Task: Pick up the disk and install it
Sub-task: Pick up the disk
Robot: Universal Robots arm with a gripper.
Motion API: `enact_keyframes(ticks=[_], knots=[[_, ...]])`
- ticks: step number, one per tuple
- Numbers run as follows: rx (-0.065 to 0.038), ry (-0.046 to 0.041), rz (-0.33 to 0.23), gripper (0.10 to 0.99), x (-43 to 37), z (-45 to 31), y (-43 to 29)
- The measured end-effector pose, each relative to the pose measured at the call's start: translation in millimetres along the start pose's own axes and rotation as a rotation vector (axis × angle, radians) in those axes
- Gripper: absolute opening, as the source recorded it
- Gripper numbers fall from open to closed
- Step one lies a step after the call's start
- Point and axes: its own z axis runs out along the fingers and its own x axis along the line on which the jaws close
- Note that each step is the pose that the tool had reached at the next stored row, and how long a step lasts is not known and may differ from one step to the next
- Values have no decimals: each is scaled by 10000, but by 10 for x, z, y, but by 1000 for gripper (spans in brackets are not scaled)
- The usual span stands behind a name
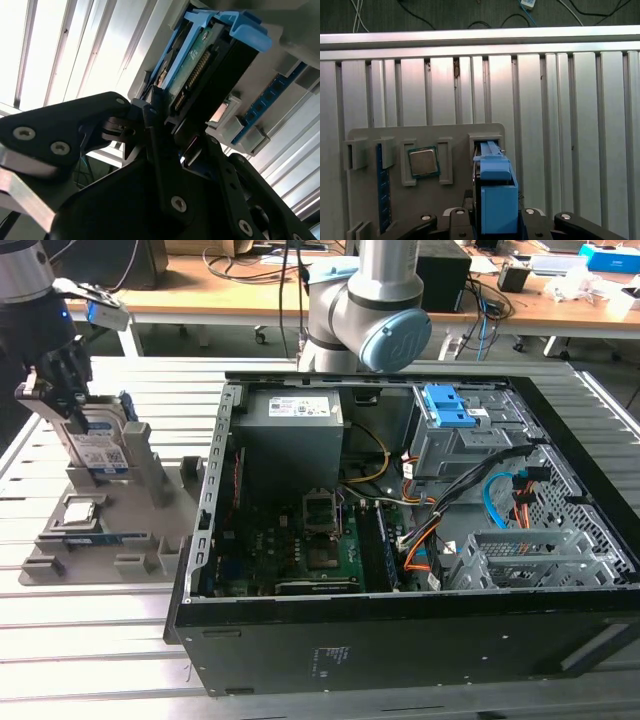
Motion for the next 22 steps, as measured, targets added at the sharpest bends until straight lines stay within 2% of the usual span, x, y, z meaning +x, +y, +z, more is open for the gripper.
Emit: enact_keyframes(ticks=[4,8,22], knots=[[0,0,0,365,-1,-88,1],[0,0,0,365,-2,-140,2],[0,0,0,365,-4,-242,3]])
